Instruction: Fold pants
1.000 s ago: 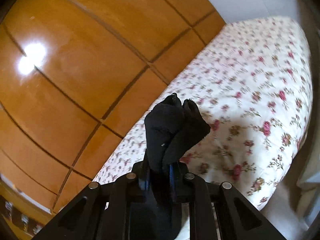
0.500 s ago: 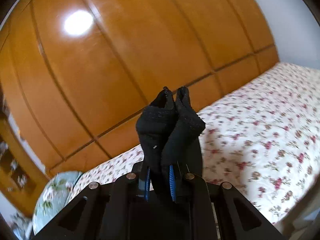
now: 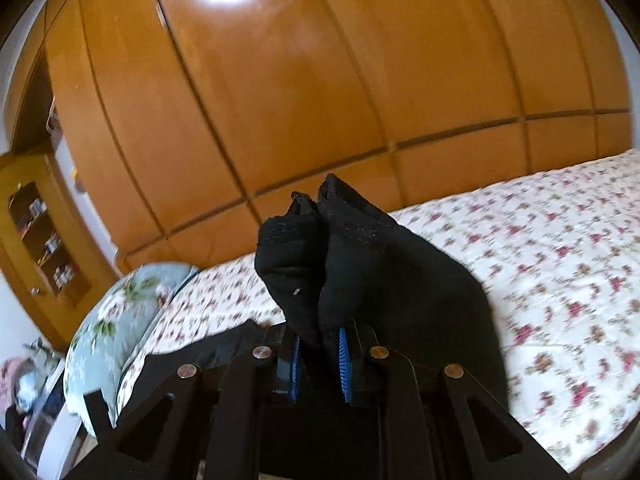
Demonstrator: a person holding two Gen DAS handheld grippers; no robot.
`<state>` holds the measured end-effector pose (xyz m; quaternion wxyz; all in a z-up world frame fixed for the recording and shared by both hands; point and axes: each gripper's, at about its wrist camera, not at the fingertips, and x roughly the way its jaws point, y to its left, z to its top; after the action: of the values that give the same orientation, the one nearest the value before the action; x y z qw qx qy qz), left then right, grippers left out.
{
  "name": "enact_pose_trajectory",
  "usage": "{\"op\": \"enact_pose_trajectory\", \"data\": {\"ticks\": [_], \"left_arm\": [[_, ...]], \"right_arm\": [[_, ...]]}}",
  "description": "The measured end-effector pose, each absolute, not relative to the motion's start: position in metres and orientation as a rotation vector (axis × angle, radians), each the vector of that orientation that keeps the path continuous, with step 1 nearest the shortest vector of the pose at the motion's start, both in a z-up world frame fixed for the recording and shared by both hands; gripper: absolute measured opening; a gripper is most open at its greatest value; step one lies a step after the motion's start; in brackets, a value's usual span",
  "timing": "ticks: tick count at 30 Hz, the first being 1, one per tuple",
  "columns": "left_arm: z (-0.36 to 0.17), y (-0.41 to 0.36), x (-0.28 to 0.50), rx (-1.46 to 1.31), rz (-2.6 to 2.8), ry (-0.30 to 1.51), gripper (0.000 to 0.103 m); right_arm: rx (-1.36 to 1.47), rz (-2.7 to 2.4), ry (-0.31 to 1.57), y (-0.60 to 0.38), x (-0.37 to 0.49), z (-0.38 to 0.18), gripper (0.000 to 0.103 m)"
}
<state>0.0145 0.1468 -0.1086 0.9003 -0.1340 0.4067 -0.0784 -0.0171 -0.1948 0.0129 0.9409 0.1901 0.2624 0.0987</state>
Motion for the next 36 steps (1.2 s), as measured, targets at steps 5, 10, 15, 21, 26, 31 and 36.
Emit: {"op": "enact_pose_trajectory", "data": {"ticks": [5,10,15,21,26,31,36], "left_arm": [[-0.105,0.143,0.013,-0.284,-0.180,0.848,0.063],[-0.106,0.134,0.013,-0.269,-0.184,0.861,0.063],[-0.106,0.126,0.011,-0.270,-0.204,0.877,0.063],[-0.102,0.117,0.010,-0.323,-0.272,0.859,0.063],[-0.098,0.103,0.018,-0.443,-0.396,0.856,0.064],[-0.101,0.078,0.042,-0.491,-0.456,0.898,0.067],[-0.111,0.061,0.076,-0.518,-0.423,0.943,0.067]], "right_arm": [[0.366,0.244,0.602,-0.175,-0.007,-0.009,0.016],[0.318,0.297,0.688,-0.153,0.003,-0.037,0.016],[0.264,0.344,0.792,-0.137,0.013,-0.074,0.023],[0.375,0.470,0.831,-0.154,0.005,-0.096,0.051],[0.400,0.524,0.678,-0.183,-0.040,-0.080,0.057],[0.465,0.457,0.668,-0.218,-0.074,-0.093,0.055],[0.666,0.332,0.738,-0.256,-0.084,-0.129,0.021]]}}
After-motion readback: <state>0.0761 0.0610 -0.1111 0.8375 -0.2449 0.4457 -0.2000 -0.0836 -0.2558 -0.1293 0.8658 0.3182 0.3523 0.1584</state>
